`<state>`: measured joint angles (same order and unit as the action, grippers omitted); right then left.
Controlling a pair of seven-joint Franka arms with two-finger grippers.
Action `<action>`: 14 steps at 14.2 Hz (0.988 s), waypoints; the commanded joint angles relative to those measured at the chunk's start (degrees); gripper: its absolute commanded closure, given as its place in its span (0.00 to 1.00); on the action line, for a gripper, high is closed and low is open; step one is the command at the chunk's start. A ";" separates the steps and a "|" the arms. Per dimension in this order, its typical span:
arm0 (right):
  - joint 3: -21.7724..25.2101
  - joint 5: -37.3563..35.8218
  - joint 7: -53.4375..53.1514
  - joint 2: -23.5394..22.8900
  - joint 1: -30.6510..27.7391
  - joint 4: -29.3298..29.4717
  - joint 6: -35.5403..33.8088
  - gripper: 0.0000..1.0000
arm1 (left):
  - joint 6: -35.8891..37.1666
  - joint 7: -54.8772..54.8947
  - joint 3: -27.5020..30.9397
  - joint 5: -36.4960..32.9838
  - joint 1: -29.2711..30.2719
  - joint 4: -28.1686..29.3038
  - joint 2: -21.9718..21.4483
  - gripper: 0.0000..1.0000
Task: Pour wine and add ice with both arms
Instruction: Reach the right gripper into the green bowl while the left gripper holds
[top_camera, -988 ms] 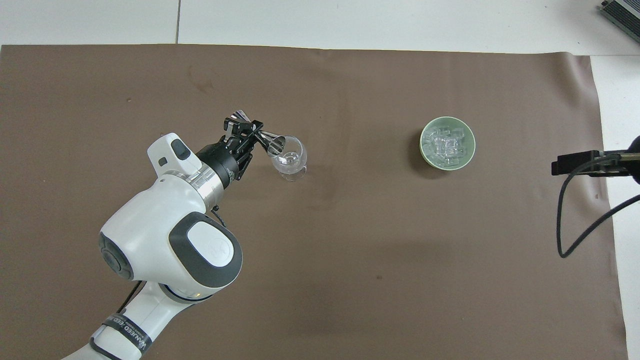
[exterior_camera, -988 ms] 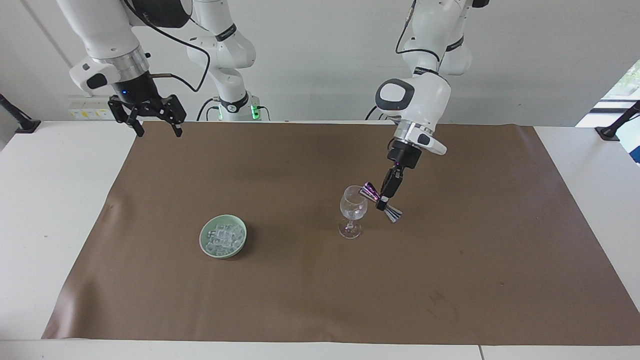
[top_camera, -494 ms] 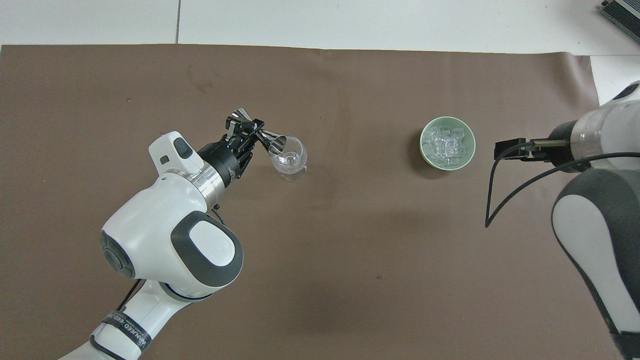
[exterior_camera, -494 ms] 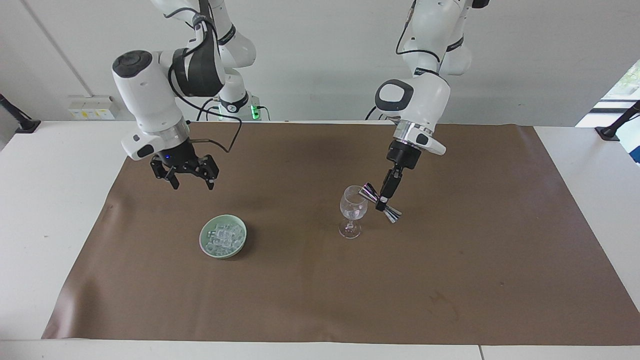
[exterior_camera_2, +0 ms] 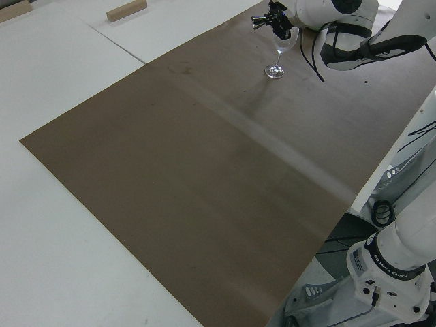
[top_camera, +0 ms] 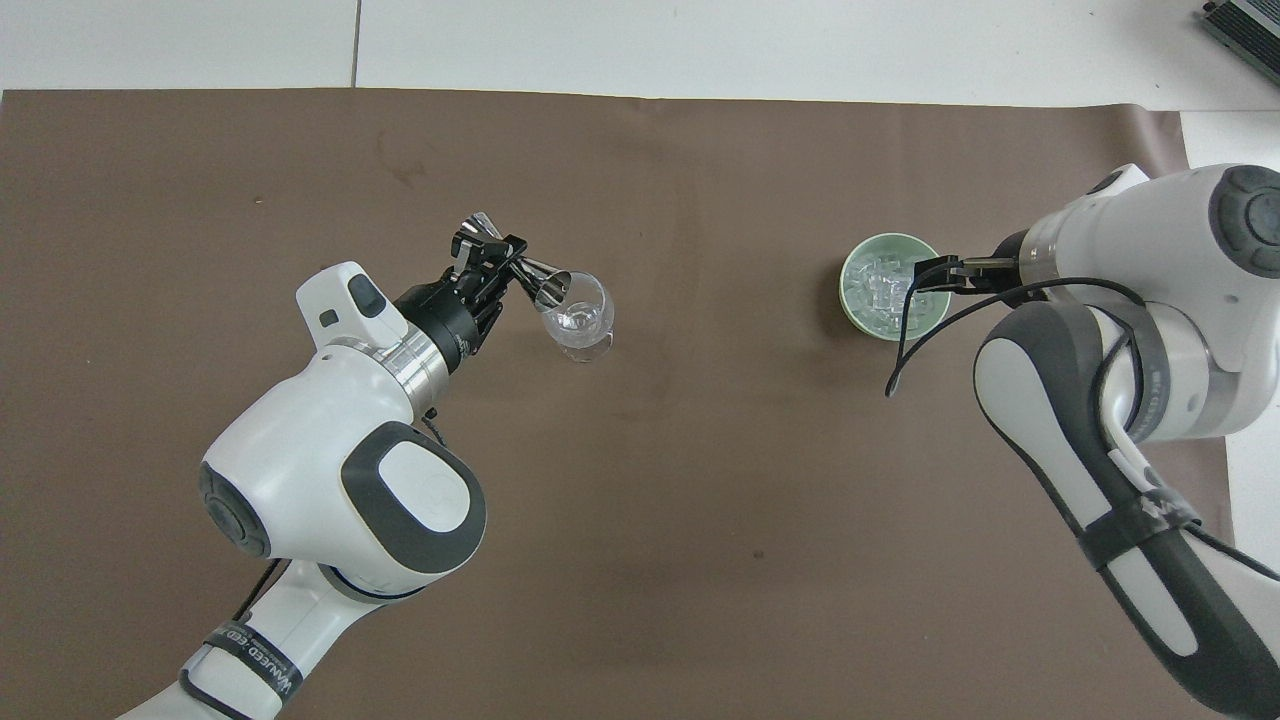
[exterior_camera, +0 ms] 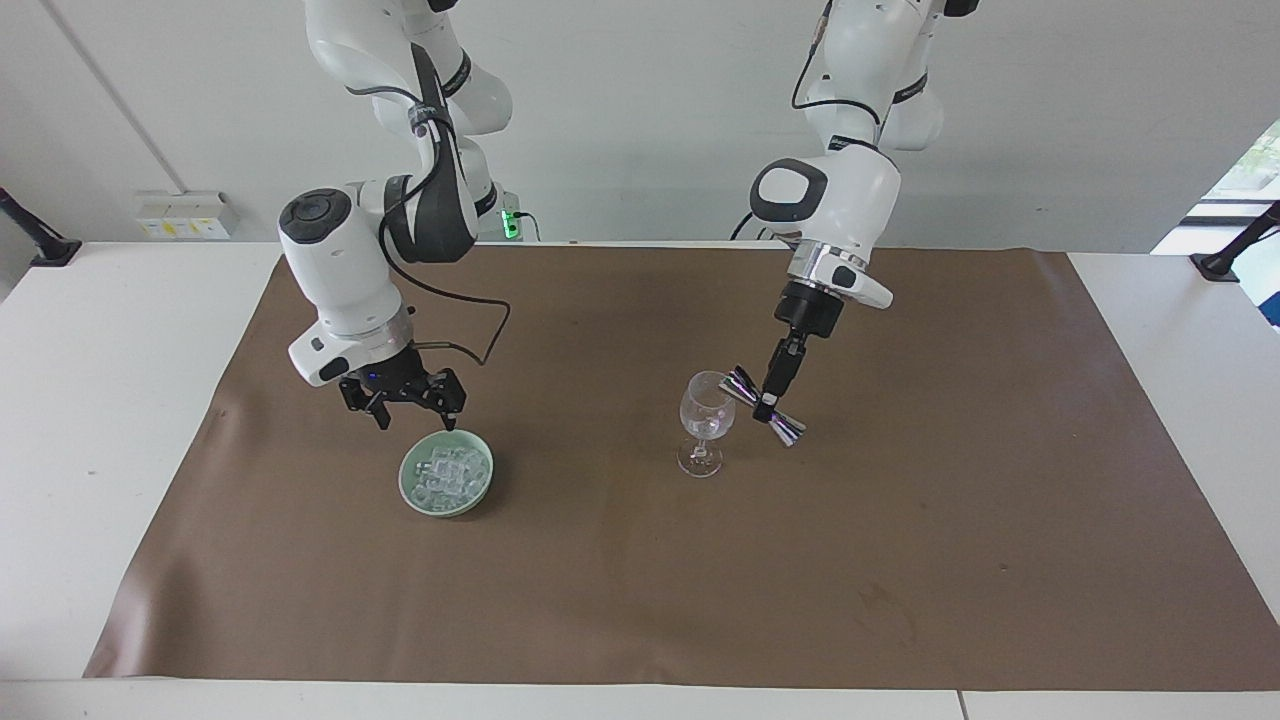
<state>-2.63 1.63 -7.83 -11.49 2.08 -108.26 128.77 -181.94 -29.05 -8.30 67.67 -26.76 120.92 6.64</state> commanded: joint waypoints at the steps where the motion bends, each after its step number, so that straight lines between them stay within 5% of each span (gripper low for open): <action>1: 0.08 -0.22 -1.57 -0.29 0.12 -1.07 2.10 0.00 | -1.40 0.40 0.74 -0.70 -1.27 -0.77 0.74 1.00; 9: 0.08 -0.22 -1.66 -1.51 0.12 -1.16 2.54 0.00 | -1.75 2.76 0.74 -0.79 -1.45 -0.68 0.74 1.00; 14: 0.16 -0.31 -2.63 -5.38 1.52 -0.99 8.68 0.00 | -1.84 4.35 0.74 -0.87 -1.54 -0.77 0.74 1.00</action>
<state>-2.61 1.63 -8.27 -15.78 2.38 -109.25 135.04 -182.24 -25.17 -8.48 67.61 -26.80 120.92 6.70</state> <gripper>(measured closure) 0.000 0.784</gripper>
